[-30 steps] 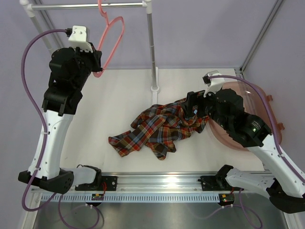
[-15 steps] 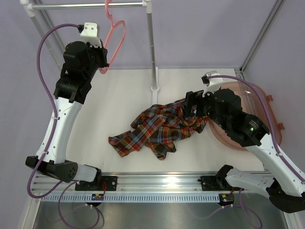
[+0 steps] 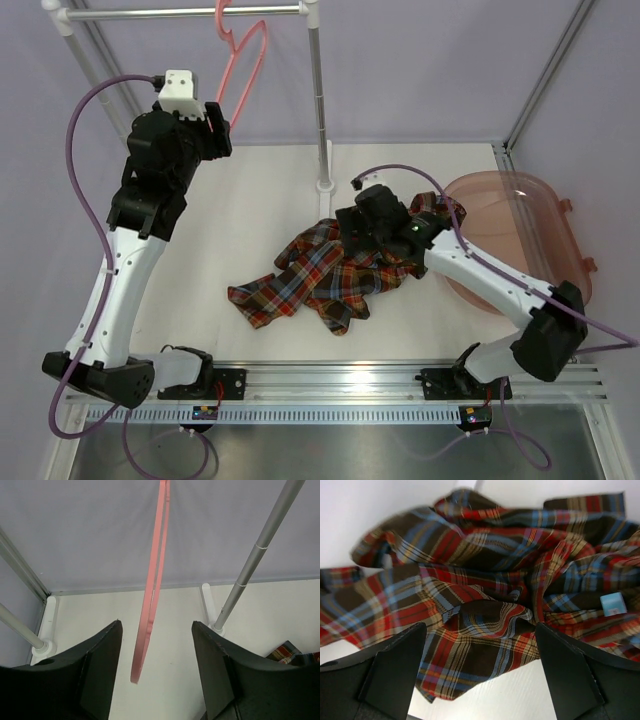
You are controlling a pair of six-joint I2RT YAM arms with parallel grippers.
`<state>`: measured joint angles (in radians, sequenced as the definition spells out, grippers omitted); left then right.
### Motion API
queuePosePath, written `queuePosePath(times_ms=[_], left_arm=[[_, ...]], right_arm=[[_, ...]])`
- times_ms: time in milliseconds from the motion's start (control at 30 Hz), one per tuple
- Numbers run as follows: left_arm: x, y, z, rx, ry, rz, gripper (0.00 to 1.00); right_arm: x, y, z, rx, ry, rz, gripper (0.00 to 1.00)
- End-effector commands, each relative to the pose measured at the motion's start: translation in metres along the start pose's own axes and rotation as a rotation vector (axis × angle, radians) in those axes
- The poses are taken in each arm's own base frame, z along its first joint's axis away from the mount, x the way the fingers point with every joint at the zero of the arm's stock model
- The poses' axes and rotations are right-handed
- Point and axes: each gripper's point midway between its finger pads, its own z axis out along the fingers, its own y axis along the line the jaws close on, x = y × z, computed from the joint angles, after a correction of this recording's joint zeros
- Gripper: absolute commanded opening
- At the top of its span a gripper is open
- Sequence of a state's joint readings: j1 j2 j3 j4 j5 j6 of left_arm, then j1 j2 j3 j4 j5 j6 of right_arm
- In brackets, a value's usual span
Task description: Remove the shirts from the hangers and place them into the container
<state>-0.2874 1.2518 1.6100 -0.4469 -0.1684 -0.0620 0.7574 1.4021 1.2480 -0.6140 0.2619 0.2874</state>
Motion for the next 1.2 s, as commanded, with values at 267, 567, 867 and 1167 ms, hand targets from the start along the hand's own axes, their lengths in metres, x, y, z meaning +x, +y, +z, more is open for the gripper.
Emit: queuePosePath(times_ms=[267, 567, 867, 1167], left_arm=[[-0.044, 0.001, -0.032, 0.012, -0.111, -0.050, 0.72], [-0.069, -0.002, -0.079, 0.065, -0.152, -0.082, 0.74], [-0.071, -0.007, -0.122, 0.135, -0.183, -0.106, 0.75], [-0.025, -0.015, -0.145, 0.202, -0.123, -0.151, 0.73]], right_arm=[[0.035, 0.021, 0.073, -0.033, 0.080, -0.006, 0.99], [0.082, 0.044, 0.134, -0.091, 0.221, 0.019, 1.00], [0.097, 0.039, 0.158, -0.026, 0.248, 0.043, 0.39], [-0.029, 0.023, 0.078, 0.034, -0.088, 0.033, 0.00]])
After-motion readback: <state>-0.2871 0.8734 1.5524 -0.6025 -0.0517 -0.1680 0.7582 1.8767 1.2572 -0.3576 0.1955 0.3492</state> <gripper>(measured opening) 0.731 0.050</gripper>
